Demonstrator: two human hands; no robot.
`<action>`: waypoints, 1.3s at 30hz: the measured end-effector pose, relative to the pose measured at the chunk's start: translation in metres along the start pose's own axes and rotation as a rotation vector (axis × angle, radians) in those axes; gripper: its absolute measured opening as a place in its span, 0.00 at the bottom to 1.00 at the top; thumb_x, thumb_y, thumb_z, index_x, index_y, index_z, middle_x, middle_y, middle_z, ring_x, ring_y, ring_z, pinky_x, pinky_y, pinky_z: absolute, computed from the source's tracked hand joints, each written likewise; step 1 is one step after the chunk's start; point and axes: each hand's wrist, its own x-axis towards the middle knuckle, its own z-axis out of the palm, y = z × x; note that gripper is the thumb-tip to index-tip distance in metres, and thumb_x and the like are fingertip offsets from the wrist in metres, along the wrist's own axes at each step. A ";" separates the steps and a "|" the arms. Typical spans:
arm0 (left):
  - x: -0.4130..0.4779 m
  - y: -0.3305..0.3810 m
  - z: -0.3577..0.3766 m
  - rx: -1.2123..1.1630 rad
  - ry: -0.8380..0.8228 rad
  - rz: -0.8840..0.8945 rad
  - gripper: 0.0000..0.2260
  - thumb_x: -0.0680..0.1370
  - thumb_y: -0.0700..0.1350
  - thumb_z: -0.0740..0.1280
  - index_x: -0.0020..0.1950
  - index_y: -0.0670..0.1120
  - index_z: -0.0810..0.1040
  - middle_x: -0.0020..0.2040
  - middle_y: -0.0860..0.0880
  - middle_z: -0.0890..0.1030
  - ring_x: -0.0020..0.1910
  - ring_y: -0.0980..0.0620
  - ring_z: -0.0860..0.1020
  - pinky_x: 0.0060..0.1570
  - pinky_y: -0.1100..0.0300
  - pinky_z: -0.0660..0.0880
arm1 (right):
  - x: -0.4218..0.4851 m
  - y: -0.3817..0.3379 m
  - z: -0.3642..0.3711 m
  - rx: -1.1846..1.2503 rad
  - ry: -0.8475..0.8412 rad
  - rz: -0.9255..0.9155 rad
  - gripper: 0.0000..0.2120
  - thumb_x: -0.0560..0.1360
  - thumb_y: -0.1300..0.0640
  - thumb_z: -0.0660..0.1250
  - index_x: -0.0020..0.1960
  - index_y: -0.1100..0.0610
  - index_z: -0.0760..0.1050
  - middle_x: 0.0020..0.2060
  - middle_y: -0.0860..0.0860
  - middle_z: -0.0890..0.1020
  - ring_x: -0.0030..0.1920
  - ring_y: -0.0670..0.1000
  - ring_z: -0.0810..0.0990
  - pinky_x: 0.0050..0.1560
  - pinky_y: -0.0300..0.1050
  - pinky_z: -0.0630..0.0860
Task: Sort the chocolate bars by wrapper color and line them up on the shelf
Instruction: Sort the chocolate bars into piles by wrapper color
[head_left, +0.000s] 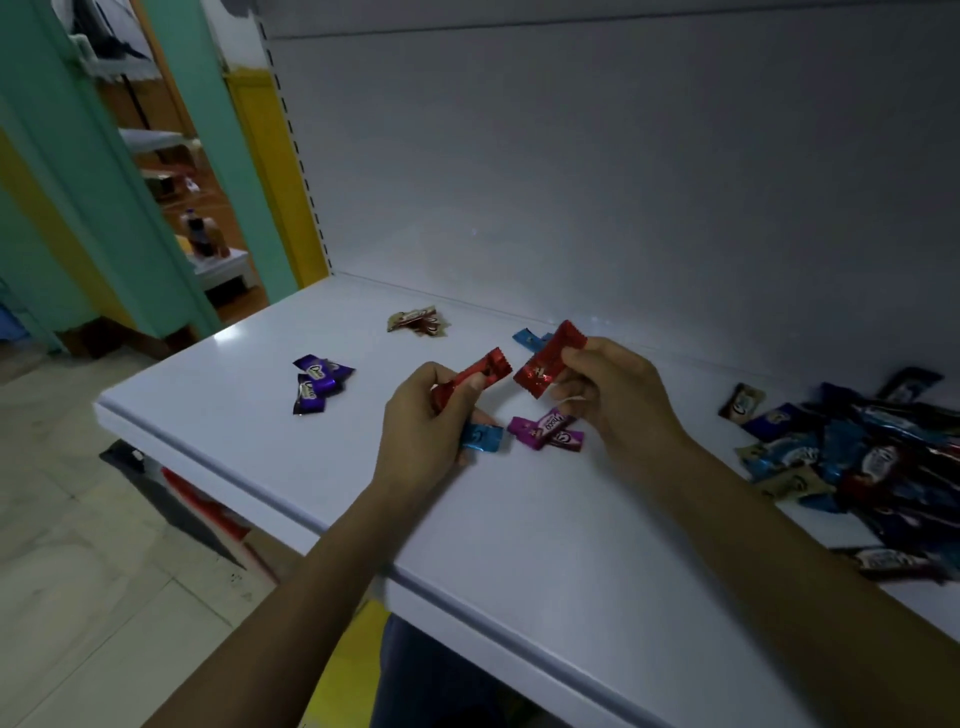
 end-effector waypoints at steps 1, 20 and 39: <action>0.001 -0.001 -0.001 0.010 0.019 0.000 0.09 0.79 0.52 0.64 0.44 0.47 0.73 0.39 0.48 0.81 0.33 0.55 0.79 0.28 0.67 0.73 | -0.001 0.002 0.000 -0.012 -0.016 0.008 0.06 0.77 0.62 0.64 0.41 0.58 0.76 0.30 0.52 0.79 0.29 0.47 0.78 0.32 0.40 0.75; -0.010 -0.009 -0.029 0.042 0.123 0.049 0.06 0.77 0.46 0.68 0.51 0.47 0.75 0.41 0.52 0.80 0.31 0.61 0.79 0.28 0.69 0.74 | -0.021 0.017 0.016 -0.444 -0.215 -0.267 0.09 0.75 0.64 0.68 0.46 0.50 0.77 0.34 0.50 0.83 0.34 0.52 0.82 0.34 0.43 0.80; 0.021 -0.025 -0.057 -0.157 0.210 -0.090 0.11 0.81 0.47 0.63 0.48 0.39 0.70 0.32 0.52 0.83 0.27 0.59 0.77 0.25 0.66 0.72 | 0.072 0.037 0.099 -0.824 -0.075 -0.175 0.05 0.72 0.62 0.72 0.47 0.57 0.81 0.45 0.55 0.84 0.45 0.52 0.82 0.43 0.43 0.78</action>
